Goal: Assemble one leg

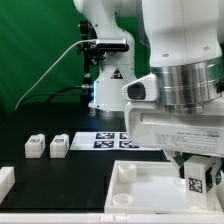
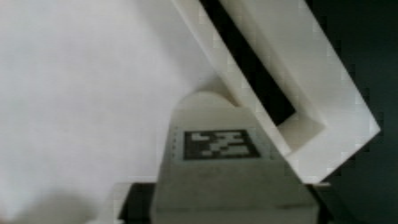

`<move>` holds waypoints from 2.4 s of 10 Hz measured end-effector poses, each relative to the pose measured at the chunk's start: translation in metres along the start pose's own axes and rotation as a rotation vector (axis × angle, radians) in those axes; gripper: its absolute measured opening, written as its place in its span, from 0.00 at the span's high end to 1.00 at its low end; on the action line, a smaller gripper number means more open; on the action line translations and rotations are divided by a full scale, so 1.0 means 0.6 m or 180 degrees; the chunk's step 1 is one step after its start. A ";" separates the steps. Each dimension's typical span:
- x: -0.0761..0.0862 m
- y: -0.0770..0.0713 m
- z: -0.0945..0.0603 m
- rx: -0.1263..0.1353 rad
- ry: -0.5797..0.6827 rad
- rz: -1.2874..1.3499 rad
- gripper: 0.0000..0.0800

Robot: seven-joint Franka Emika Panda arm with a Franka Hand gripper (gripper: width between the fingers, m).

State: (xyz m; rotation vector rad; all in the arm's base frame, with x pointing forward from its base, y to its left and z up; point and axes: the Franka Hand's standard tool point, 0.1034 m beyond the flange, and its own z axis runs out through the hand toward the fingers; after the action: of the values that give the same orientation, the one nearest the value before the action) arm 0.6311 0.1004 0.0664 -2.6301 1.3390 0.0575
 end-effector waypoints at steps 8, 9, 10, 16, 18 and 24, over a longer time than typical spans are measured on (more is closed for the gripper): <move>-0.023 -0.017 0.010 0.0239 -0.0099 0.3039 0.64; -0.024 -0.017 0.010 0.0240 -0.0096 0.2957 0.41; -0.023 -0.016 0.010 0.0222 -0.0088 0.2643 0.41; -0.020 -0.012 0.000 0.0073 -0.0093 -0.0094 0.19; -0.037 -0.024 0.000 -0.0256 -0.0008 -0.1088 0.19; -0.045 -0.017 0.008 -0.0274 0.0033 0.0001 0.64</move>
Offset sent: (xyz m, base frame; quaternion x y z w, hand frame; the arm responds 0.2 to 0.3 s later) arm 0.0216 0.0171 0.0052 0.1428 0.0175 0.5421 0.8279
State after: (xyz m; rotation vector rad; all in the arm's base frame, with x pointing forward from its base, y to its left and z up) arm 0.6238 0.1290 0.0663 -2.7046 1.3700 0.1039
